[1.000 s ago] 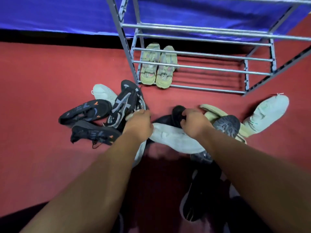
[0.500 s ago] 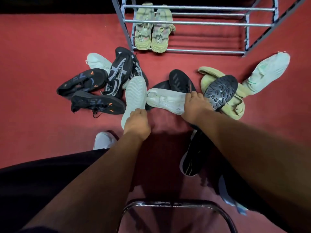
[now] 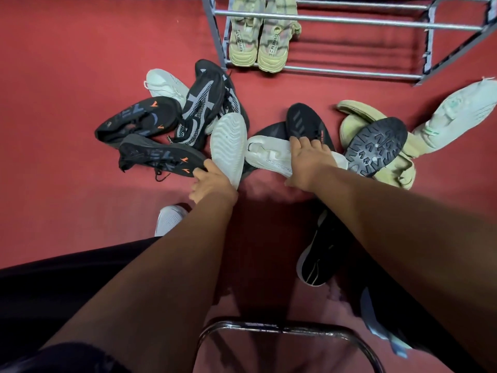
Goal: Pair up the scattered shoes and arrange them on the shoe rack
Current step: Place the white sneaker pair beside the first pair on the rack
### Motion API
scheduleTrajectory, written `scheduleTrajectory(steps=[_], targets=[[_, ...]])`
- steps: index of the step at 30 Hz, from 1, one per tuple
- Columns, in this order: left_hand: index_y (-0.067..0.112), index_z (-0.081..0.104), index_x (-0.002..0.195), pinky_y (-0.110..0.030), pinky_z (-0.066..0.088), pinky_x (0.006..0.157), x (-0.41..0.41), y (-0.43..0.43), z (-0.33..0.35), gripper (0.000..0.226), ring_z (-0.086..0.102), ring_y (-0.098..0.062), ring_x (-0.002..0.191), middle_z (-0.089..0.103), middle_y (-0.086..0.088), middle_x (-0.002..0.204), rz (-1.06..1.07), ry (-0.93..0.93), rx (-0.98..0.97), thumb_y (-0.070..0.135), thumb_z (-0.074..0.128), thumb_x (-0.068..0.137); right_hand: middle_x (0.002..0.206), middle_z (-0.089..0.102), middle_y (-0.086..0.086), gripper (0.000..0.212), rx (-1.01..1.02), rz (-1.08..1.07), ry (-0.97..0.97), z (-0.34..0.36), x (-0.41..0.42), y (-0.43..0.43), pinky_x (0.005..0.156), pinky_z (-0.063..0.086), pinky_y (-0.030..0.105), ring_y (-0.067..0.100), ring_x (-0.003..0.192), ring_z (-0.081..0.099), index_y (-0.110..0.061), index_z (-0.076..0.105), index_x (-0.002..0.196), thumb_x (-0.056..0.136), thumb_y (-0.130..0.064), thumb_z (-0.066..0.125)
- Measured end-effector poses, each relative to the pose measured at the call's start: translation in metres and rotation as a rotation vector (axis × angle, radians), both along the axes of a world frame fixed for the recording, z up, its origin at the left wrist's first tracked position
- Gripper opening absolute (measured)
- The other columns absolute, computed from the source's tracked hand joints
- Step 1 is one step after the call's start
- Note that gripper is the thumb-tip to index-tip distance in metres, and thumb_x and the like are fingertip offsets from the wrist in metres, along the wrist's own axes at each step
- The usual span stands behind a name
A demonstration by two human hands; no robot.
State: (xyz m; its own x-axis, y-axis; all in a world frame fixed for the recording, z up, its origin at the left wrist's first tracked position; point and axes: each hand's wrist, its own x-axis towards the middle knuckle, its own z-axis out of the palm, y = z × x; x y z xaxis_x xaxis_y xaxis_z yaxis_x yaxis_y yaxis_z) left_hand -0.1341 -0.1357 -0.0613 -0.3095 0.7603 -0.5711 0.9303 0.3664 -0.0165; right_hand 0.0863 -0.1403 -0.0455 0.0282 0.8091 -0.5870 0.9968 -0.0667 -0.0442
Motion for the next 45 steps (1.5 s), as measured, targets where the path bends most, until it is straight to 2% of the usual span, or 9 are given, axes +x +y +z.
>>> scheduleTrajectory(steps=[5,10,15,18,23,27,33,40,45], targets=[[0.013,0.033,0.121,-0.046,0.049,0.098,-0.017,0.0,0.001,0.08,0.056,-0.036,0.112,0.048,-0.012,0.127,0.008,-0.263,0.052,0.042,0.082,0.065,0.142,0.043,0.009,0.093,0.046,0.007,-0.047,0.002,-0.007,0.002,0.109,0.037,0.049,0.034,0.131,0.043,-0.014,0.028,0.151,0.079,-0.046,0.076],[0.0,0.048,0.125,-0.043,0.061,0.058,-0.041,0.009,0.034,0.058,0.076,-0.036,0.077,0.064,-0.029,0.109,0.728,-1.023,0.025,-0.004,0.075,0.074,0.141,0.042,0.007,0.083,0.047,-0.089,0.003,0.017,-0.002,0.007,0.111,0.036,0.05,0.035,0.132,0.041,-0.017,0.033,0.146,0.076,-0.038,0.073],[-0.003,0.062,0.134,-0.049,0.052,0.1,-0.055,0.016,0.059,0.062,0.065,-0.042,0.117,0.065,-0.025,0.131,0.999,-1.4,-0.013,0.016,0.064,0.075,0.136,0.045,0.008,0.077,0.084,-0.102,-0.025,0.036,0.012,0.011,0.11,0.034,0.049,0.037,0.127,0.044,-0.017,0.037,0.14,0.073,-0.036,0.069],[0.006,0.059,0.14,-0.047,0.056,0.09,-0.053,0.024,0.065,0.06,0.064,-0.04,0.12,0.065,-0.017,0.136,1.031,-1.547,-0.044,0.022,0.055,0.082,0.141,0.045,0.01,0.075,0.104,-0.099,-0.041,0.044,0.023,0.011,0.118,0.027,0.052,0.037,0.135,0.04,-0.02,0.034,0.145,0.074,-0.027,0.061],[0.008,0.066,0.127,-0.039,0.058,0.08,-0.029,0.037,0.051,0.04,0.072,-0.033,0.099,0.071,-0.018,0.124,0.729,-1.067,-0.091,0.02,0.055,0.091,0.171,-0.003,0.015,0.089,0.061,-0.042,-0.122,0.044,0.044,0.009,0.127,0.0,0.052,0.041,0.156,-0.006,-0.043,0.022,0.156,0.084,-0.011,0.062],[0.006,0.061,0.079,-0.039,0.048,0.074,-0.025,0.037,0.032,0.012,0.066,-0.044,0.095,0.068,-0.029,0.096,0.29,-0.474,0.165,0.015,0.058,0.085,0.168,0.001,0.019,0.085,0.086,-0.076,-0.217,0.04,0.051,0.003,0.125,0.011,0.054,0.046,0.152,0.009,-0.041,0.019,0.158,0.088,-0.026,0.065],[0.004,0.044,0.14,-0.044,0.035,0.111,0.011,0.023,0.019,0.079,0.044,-0.04,0.128,0.044,-0.017,0.142,0.062,-0.267,0.091,0.051,0.069,0.082,0.143,0.038,0.019,0.063,0.142,-0.404,-0.121,0.03,0.018,-0.002,0.101,0.038,0.051,0.042,0.125,0.043,-0.015,0.041,0.144,0.097,-0.058,0.044],[0.001,0.027,0.143,-0.047,0.044,0.103,0.025,0.011,0.006,0.108,0.041,-0.034,0.129,0.039,-0.015,0.141,-0.182,-0.027,0.116,0.058,0.083,0.071,0.145,0.028,0.017,0.113,0.007,-0.491,-0.161,0.002,-0.007,-0.027,0.089,0.047,0.049,0.043,0.116,0.052,-0.017,0.011,0.158,0.076,-0.085,0.05],[0.0,0.024,0.146,-0.046,0.047,0.097,0.024,0.014,0.0,0.108,0.045,-0.034,0.124,0.04,-0.014,0.138,-0.243,-0.013,0.191,0.053,0.082,0.073,0.156,0.021,0.019,0.12,0.049,-0.469,-0.156,-0.013,-0.008,-0.028,0.087,0.049,0.047,0.042,0.12,0.049,-0.013,0.001,0.162,0.077,-0.083,0.048]])
